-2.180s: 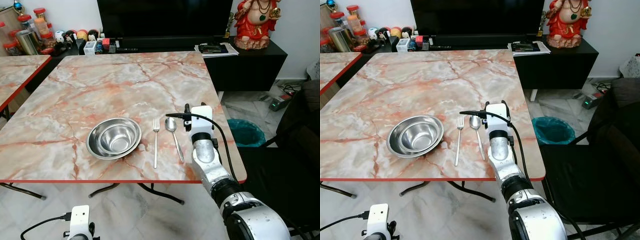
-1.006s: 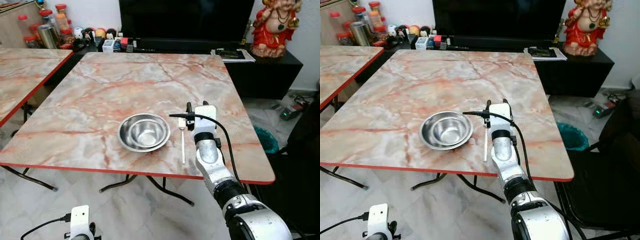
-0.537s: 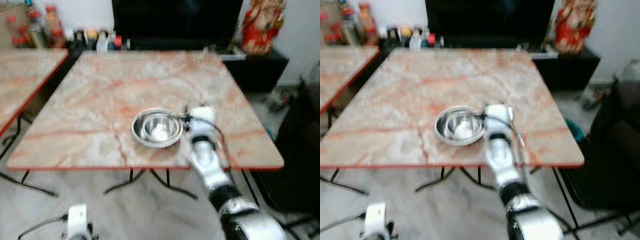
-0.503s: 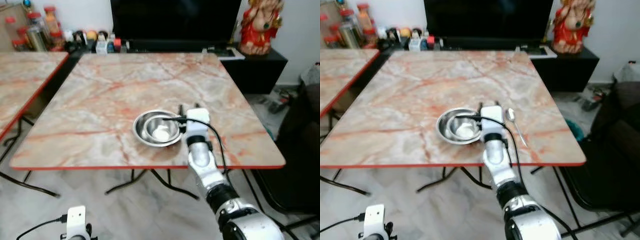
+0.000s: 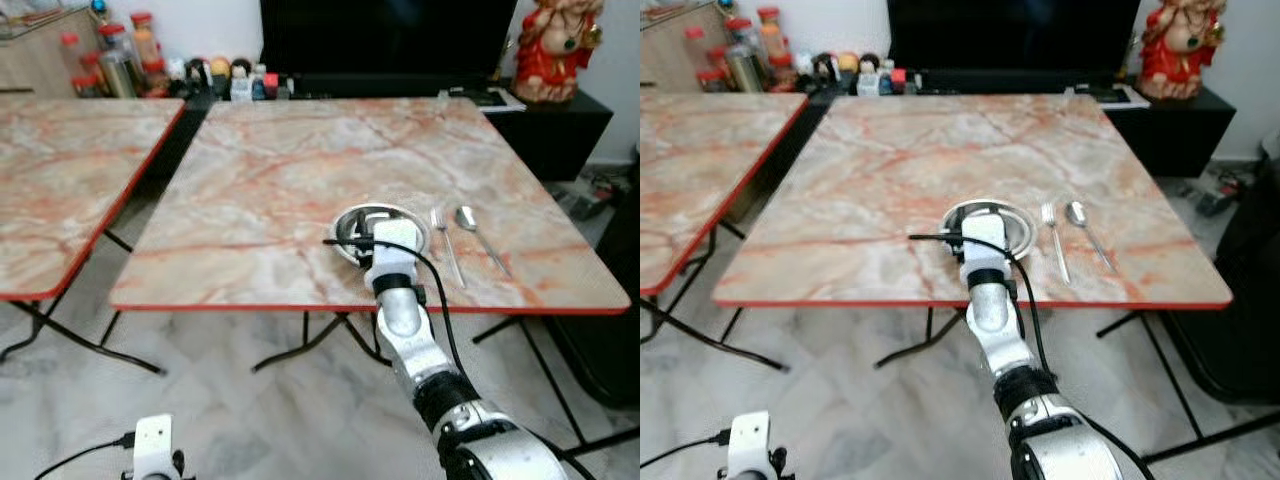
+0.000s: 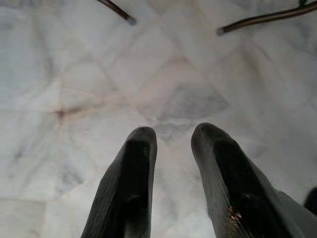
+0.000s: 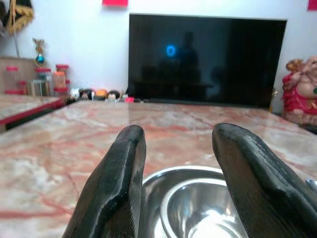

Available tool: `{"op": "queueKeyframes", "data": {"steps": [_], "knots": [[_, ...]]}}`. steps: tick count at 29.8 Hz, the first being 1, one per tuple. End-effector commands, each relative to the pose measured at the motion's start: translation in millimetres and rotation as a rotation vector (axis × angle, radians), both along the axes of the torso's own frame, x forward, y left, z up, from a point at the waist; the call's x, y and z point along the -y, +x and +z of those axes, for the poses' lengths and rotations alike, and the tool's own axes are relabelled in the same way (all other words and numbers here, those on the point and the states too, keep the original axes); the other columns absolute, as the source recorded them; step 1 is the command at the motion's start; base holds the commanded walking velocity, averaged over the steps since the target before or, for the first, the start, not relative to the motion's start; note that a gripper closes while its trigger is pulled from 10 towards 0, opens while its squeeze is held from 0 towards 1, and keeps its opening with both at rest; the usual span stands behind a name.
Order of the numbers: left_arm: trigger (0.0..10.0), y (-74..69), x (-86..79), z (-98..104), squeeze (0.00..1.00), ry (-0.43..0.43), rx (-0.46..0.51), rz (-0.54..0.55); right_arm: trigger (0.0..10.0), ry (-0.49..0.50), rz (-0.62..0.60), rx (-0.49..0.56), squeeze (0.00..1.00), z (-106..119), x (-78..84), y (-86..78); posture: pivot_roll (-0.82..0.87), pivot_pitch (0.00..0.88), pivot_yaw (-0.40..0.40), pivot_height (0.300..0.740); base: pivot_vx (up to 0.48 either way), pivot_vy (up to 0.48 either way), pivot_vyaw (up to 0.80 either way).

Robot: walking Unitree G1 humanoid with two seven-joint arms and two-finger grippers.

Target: Setting the table

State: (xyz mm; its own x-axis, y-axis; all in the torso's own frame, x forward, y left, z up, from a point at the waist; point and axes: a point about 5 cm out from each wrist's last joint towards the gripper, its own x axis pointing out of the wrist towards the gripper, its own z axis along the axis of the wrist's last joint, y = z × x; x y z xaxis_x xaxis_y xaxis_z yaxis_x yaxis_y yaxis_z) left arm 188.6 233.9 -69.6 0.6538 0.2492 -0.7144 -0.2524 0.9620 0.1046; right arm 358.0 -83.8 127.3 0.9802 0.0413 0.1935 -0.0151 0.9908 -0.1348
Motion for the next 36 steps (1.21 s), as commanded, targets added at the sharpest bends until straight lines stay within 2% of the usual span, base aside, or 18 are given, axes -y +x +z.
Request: {"op": "queueKeyframes", "data": {"steps": [1, 7, 20, 30, 32, 34, 36], "knots": [[10.0, 0.1, 5.0, -1, 0.00, -0.011, -0.001, 0.005, 10.0, -0.003, -0.020, -0.005, 0.00, 0, 6.9, 1.4, 0.03, 0.000, 0.022, 0.719, 0.000, 0.337, 0.00], [10.0, -0.1, 5.5, -1, 0.00, -0.013, 0.001, 0.009, 10.0, -0.004, -0.013, -0.010, 0.00, -3, 7.0, -0.7, 0.03, 0.000, 0.016, 0.719, 0.000, 0.341, 0.00], [10.0, -1.4, 6.9, -2, 0.00, -0.018, -0.002, 0.010, 10.0, -0.016, -0.018, -0.033, 0.00, -17, 18.1, -10.1, 0.03, 0.000, 0.008, 0.719, 0.000, 0.354, 0.00], [10.0, -2.2, 8.3, -3, 0.00, -0.020, -0.005, 0.011, 10.0, -0.078, -0.012, -0.178, 0.00, -57, 37.4, -27.1, 0.03, 0.000, 0.008, 0.719, 0.000, 0.361, 0.00], [10.0, -2.2, 8.4, -3, 0.00, -0.020, -0.004, 0.011, 10.0, -0.071, -0.013, -0.204, 0.00, -62, 39.2, -29.4, 0.03, 0.000, 0.008, 0.719, 0.000, 0.360, 0.00], [10.0, -1.5, 8.3, -3, 0.00, -0.019, -0.002, 0.010, 10.0, -0.046, -0.027, -0.292, 0.00, -79, 45.2, -37.4, 0.03, 0.000, 0.007, 0.719, 0.000, 0.360, 0.00], [10.0, -1.5, 8.1, -3, 0.00, -0.019, -0.002, 0.010, 10.0, -0.052, -0.032, -0.307, 0.00, -83, 46.6, -39.1, 0.03, 0.000, 0.007, 0.719, 0.000, 0.356, 0.00]]}}
